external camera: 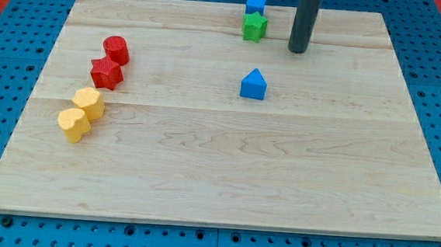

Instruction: Slightly push the green star to left of green circle

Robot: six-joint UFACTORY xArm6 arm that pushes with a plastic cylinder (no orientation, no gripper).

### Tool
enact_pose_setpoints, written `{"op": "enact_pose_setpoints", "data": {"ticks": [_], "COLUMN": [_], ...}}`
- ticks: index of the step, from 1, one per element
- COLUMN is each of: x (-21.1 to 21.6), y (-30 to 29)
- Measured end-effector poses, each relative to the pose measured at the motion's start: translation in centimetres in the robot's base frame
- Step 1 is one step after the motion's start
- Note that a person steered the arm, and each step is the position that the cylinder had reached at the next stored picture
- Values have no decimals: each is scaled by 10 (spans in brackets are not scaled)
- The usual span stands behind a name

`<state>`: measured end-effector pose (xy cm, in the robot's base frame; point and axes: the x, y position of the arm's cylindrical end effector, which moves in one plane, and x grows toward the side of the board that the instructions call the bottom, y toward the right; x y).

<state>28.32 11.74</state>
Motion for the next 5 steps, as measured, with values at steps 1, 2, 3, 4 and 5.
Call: {"op": "enact_pose_setpoints", "data": {"ticks": [1,2,3,4,5], "x": [-17,-18,-30,10,51], "y": [-10,-54,-101,-88,-134]}}
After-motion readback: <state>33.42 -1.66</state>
